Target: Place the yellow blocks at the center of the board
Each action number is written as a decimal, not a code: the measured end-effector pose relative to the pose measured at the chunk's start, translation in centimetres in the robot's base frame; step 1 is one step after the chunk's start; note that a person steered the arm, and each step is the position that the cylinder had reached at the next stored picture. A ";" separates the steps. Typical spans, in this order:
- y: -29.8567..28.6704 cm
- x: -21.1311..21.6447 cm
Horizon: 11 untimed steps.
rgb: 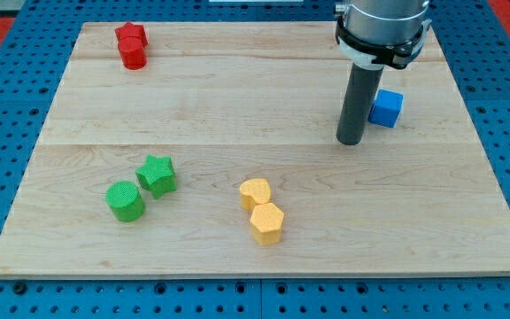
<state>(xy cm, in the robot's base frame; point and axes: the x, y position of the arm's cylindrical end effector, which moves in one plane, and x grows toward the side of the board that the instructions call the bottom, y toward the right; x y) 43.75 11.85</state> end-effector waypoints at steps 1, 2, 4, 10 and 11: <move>-0.6 0.3; -5.1 0.3; -7.0 0.3; -11.5 15.3; -13.3 11.8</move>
<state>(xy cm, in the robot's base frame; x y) 55.58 -1.43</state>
